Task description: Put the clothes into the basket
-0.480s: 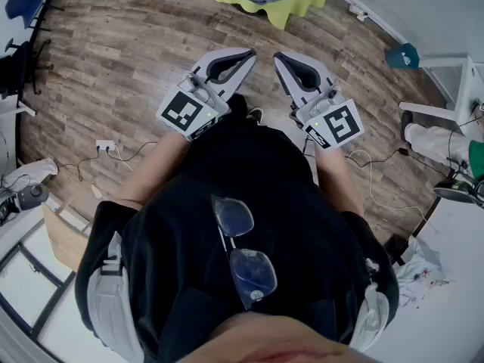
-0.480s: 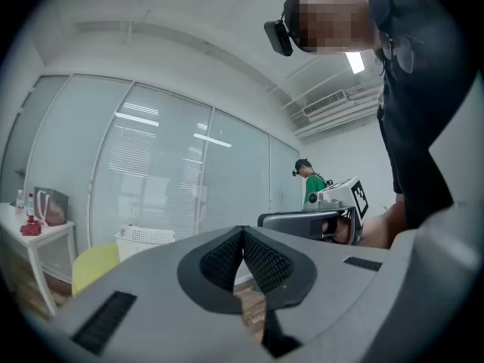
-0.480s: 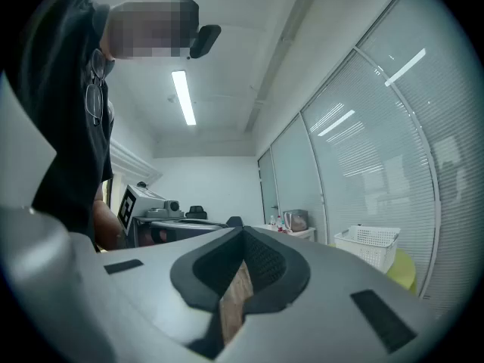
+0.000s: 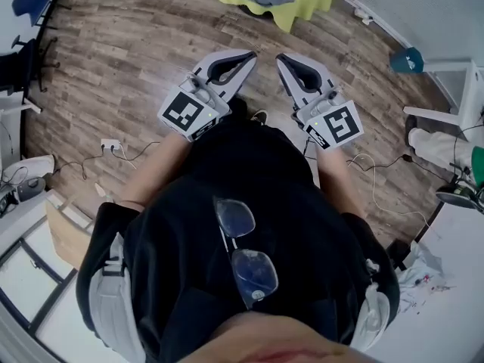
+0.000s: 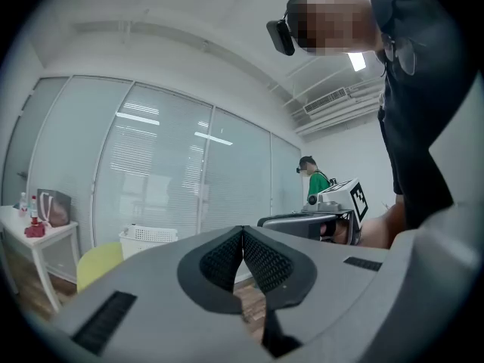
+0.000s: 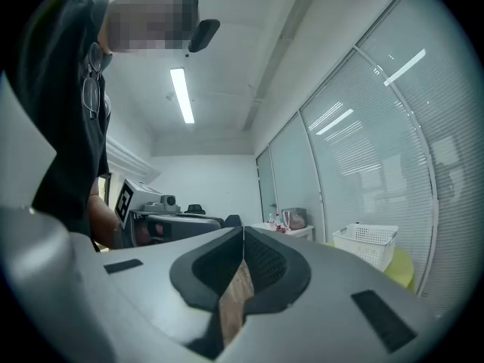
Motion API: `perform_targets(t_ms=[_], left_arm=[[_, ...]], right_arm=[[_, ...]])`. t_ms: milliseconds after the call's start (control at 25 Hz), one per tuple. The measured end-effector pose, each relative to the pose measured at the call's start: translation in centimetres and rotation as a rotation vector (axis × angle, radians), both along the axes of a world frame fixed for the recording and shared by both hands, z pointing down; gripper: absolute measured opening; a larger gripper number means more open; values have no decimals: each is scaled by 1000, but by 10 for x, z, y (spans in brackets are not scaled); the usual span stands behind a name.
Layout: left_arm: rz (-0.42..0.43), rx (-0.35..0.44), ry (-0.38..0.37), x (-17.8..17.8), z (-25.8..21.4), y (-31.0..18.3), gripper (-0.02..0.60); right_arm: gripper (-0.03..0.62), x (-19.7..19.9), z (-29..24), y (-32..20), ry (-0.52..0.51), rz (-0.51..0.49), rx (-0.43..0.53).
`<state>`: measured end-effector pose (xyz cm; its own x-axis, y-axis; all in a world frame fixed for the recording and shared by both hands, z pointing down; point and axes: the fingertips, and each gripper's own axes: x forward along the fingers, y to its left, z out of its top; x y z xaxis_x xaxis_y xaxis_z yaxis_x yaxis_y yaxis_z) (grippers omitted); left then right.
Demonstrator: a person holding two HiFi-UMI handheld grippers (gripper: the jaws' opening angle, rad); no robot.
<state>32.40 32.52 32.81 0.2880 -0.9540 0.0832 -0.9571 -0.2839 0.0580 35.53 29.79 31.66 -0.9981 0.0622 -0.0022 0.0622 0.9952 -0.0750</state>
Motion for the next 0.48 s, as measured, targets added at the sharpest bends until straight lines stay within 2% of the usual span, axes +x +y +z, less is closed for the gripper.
perform_targets(t_ms=[280, 480], left_arm=[[-6, -28, 15, -20, 7, -3, 11], [6, 17, 16, -39, 0, -14, 11]], right_arm=[[26, -20, 6, -9, 18, 15, -22], [26, -46, 4, -16, 20, 20, -26]])
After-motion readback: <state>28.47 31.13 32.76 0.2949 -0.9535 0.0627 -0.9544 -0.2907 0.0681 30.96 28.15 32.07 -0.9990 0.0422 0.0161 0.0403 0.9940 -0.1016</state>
